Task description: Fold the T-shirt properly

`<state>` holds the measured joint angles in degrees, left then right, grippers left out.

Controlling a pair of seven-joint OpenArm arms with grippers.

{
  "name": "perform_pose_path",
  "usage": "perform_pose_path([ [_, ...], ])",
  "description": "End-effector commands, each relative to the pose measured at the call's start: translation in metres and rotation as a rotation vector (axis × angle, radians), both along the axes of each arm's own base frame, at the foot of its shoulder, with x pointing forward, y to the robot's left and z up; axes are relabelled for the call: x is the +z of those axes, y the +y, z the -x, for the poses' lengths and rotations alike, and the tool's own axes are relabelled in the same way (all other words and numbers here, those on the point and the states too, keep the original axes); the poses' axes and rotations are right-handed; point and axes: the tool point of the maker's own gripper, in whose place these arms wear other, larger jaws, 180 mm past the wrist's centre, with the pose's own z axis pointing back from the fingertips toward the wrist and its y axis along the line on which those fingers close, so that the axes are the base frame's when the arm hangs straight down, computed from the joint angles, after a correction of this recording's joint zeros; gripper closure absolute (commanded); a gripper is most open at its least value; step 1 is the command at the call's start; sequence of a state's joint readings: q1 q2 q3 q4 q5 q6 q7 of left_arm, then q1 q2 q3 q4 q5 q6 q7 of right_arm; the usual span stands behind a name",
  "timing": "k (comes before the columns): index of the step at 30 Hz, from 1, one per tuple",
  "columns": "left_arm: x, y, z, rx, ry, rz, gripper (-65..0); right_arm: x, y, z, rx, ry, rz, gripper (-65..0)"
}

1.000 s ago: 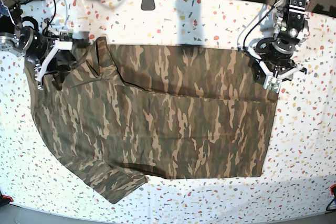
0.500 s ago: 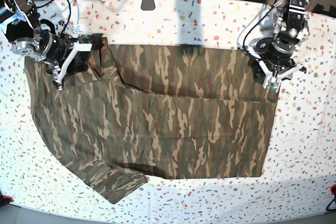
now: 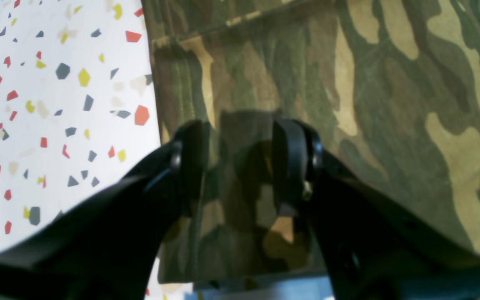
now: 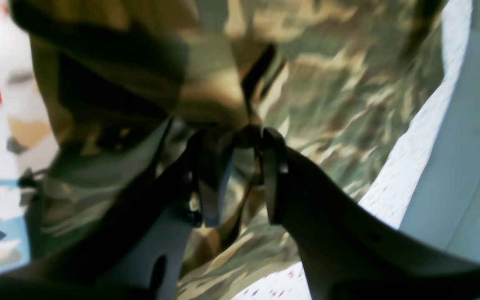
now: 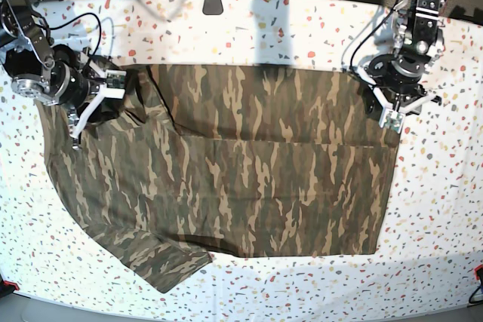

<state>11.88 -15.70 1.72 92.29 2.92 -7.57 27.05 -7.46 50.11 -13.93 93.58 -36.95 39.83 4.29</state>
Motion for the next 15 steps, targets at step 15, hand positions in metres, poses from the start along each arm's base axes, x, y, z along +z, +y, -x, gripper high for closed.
perform_pose_path([
  [15, 0.013, 0.003, -0.009, -0.001, -0.049, -0.004, -26.2, 0.084, -0.017, -0.117, -0.55, -0.348, -0.431, -14.6],
])
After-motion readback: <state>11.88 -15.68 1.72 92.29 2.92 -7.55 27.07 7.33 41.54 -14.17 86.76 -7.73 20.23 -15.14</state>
